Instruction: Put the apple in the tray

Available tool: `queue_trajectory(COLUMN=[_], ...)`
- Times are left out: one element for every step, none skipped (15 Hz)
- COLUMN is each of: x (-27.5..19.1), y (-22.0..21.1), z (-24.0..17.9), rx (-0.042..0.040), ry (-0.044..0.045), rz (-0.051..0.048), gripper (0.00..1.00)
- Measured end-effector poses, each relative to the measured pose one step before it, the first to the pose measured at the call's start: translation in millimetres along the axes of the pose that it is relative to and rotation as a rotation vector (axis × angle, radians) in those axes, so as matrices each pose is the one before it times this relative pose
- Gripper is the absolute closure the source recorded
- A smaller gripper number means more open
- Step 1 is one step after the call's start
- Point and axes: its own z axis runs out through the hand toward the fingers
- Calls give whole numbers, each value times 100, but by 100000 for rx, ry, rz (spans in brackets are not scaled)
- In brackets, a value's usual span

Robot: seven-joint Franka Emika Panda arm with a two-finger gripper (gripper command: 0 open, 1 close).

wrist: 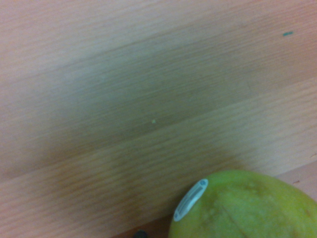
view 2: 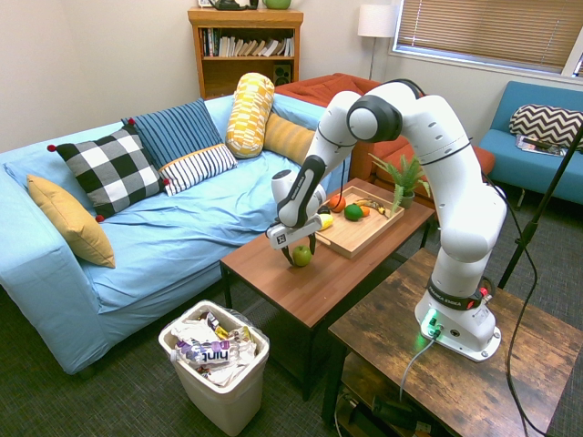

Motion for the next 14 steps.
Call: queue_trajectory(x=[95, 97, 53, 7, 29, 22, 23, 128, 380, 573, 819, 1159, 1505, 1821], y=[24, 2, 16, 1, 2, -26, -8, 6, 102, 384, 808, 1065, 1297, 1327], z=[163, 53, 40, 4, -8, -77, -196, -548, -1022, -1321, -1518, -1490, -1373, -1254], rx=[78, 87, 105, 109, 149, 231, 371, 869, 1436, 1570, 1475, 1396, 1210, 1088], ry=[-258, -152, -186, -340, -359, -188, -163, 49, 490, 667, 678, 788, 552, 372], rz=[673, 505, 426, 451, 409, 268, 353, 405, 535, 974, 1528, 2100, 2333, 2193], gripper=[100, 100, 100, 100, 100, 100, 100, 100, 100, 100, 100, 100, 100, 100])
